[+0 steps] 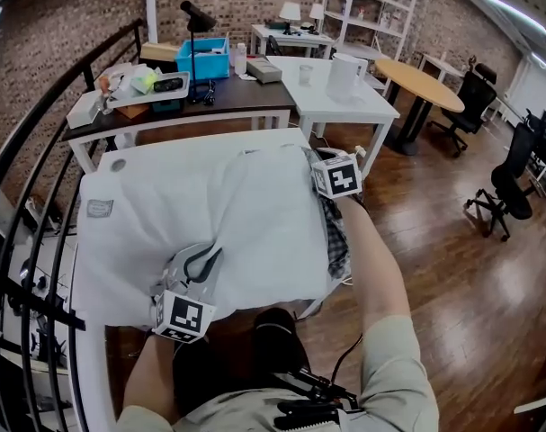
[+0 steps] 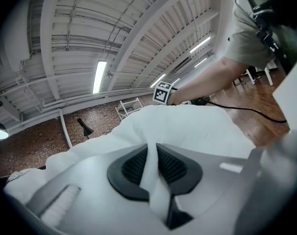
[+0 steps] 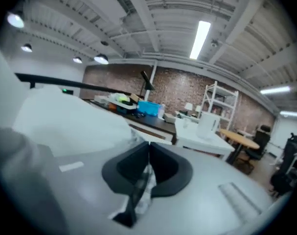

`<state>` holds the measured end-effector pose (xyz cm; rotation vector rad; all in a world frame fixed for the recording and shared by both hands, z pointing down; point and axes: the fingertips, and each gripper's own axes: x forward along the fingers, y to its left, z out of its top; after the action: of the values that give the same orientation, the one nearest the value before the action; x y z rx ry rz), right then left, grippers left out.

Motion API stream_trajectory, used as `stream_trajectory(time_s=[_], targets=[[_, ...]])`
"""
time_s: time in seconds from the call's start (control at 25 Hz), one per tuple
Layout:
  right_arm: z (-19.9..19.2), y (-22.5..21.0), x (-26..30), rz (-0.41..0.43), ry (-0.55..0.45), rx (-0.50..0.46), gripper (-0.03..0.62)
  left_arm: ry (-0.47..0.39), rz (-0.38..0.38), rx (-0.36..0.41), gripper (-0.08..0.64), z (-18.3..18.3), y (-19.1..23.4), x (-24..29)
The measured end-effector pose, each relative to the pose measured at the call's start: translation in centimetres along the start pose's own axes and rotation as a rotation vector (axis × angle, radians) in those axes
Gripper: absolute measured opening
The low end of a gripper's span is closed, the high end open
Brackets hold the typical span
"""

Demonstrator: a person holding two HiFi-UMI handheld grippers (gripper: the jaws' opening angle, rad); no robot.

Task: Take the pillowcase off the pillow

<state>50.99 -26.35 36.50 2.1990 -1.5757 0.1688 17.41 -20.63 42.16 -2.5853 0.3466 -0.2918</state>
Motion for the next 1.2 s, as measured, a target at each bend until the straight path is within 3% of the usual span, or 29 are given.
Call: stream_trajectory(time_s=[0.08, 0.16, 0.24, 0.36, 0.44, 0.6, 0.72, 0.84, 0.96, 1.08, 1.2], targets=[[-3.3, -1.3, 0.8, -0.074, 0.152, -0.03, 0.011, -0.002, 0.003, -0.002, 0.043, 0.0, -0.1, -0.2], [-7.0, -0.8, 1.5, -0.014, 0.283, -0.012, 0.011, -0.003, 0.007, -0.004, 0.043, 0.1, -0.1, -0.2], [-9.6, -1.4, 1.2, 0.009, 0.328, 0.037, 0.022, 0.0, 0.003, -0.006, 0.049, 0.1, -0.1, 0.0], [-8.0, -2.9, -2.4, 0.013, 0.159, 0.202, 0.128, -0.012, -0.019, -0.027, 0.057, 1.0, 0.0, 0.6], [-4.9, -2.4, -6.6, 0.037, -0.002, 0.259, 0.154, -0.029, -0.035, -0.057, 0.09, 1.8, 0.4, 0.9], [-0.4, 3.7, -15.4, 0.157, -0.26, 0.205, 0.186, -0.095, -0.01, -0.045, 0.167, 5.5, 2.1, -1.4], [0.9, 10.1, -20.4, 0.222, -0.351, 0.094, 0.211, -0.129, 0.07, -0.022, 0.167, 7.7, 3.9, -6.0], [-0.8, 16.3, -22.1, 0.298, -0.307, -0.104, 0.268, -0.001, 0.189, -0.014, 0.173, 4.4, 6.3, -11.8], [-3.5, 19.5, -20.5, 0.316, -0.195, -0.279, 0.304, 0.196, 0.261, -0.113, 0.282, -2.3, 8.5, -17.0], [-5.0, 20.6, -18.1, 0.278, -0.151, -0.309, 0.237, 0.333, 0.259, -0.191, 0.297, -7.8, 8.6, -18.4], [-5.2, 21.1, -16.3, 0.227, -0.127, -0.3, 0.21, 0.384, 0.229, -0.186, 0.251, -10.4, 8.4, -15.8]])
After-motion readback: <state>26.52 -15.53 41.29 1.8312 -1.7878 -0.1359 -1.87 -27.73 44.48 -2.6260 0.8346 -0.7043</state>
